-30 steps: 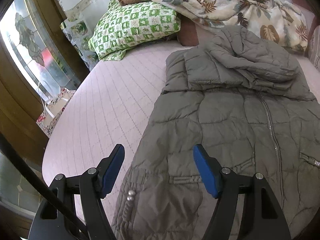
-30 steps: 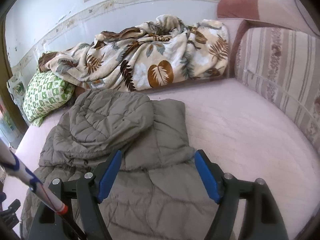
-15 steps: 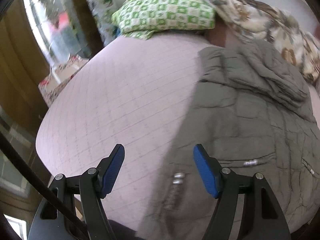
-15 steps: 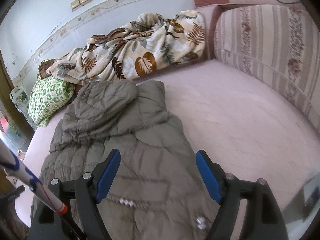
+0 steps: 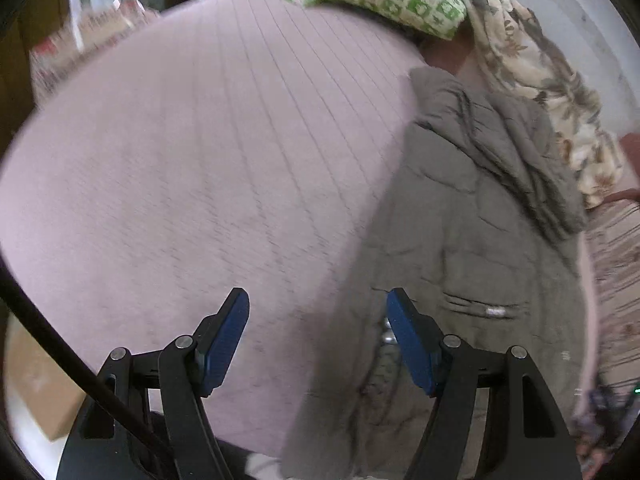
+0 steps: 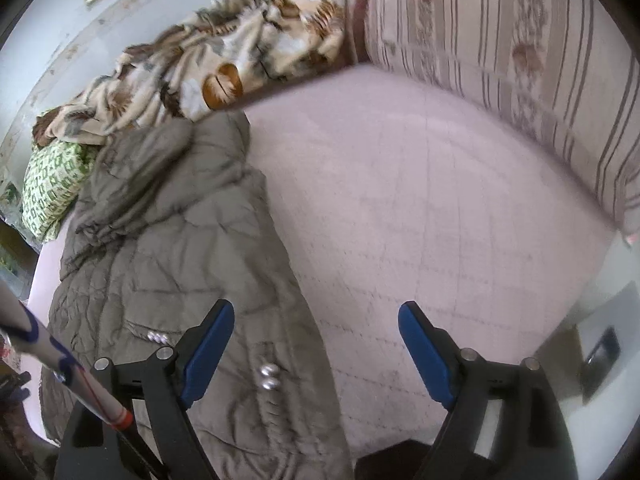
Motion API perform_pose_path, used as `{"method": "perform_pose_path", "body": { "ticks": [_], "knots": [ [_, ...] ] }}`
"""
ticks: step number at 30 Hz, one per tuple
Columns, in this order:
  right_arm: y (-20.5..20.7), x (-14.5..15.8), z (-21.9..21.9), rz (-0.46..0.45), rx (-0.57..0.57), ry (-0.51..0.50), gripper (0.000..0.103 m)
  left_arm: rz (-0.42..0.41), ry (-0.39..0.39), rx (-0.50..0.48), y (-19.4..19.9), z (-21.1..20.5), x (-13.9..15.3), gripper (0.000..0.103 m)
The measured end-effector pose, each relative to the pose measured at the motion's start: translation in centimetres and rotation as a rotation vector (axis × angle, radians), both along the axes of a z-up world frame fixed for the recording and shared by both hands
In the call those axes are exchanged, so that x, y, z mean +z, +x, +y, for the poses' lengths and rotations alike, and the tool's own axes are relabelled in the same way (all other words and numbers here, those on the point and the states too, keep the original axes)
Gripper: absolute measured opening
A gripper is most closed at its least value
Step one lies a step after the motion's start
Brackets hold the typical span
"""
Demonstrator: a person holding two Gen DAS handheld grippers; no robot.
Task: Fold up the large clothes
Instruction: 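Move both grippers open to the jacket hem by the beaded drawstrings, then close both grippers on the jacket hem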
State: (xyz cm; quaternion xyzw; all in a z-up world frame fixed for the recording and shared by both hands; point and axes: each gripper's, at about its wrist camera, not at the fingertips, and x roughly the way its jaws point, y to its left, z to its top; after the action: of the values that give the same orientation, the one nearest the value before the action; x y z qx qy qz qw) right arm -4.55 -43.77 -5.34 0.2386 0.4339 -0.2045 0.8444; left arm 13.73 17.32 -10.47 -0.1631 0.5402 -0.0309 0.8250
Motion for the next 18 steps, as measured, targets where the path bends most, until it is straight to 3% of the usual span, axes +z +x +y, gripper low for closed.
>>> {"method": "perform_pose_path", "body": {
  "ticks": [6, 10, 14, 18],
  "knots": [
    [-0.2, -2.5, -0.8, 0.035, -0.018, 0.06, 0.088, 0.039, -0.126, -0.053, 0.7, -0.6, -2.4, 0.071],
    [-0.2, -3.9, -1.0, 0.021, -0.007, 0.142, 0.088, 0.027, -0.161, -0.079, 0.7, -0.9, -2.7, 0.072],
    [0.2, -5.5, -1.3, 0.002, 0.019, 0.293, 0.088, 0.032, -0.192, -0.125, 0.4, -1.5, -3.0, 0.072],
    [0.4, -5.6, -0.5, -0.011, 0.062, 0.313, 0.089, 0.033, -0.243, -0.161, -0.6, -1.9, -3.4, 0.072]
  ]
}}
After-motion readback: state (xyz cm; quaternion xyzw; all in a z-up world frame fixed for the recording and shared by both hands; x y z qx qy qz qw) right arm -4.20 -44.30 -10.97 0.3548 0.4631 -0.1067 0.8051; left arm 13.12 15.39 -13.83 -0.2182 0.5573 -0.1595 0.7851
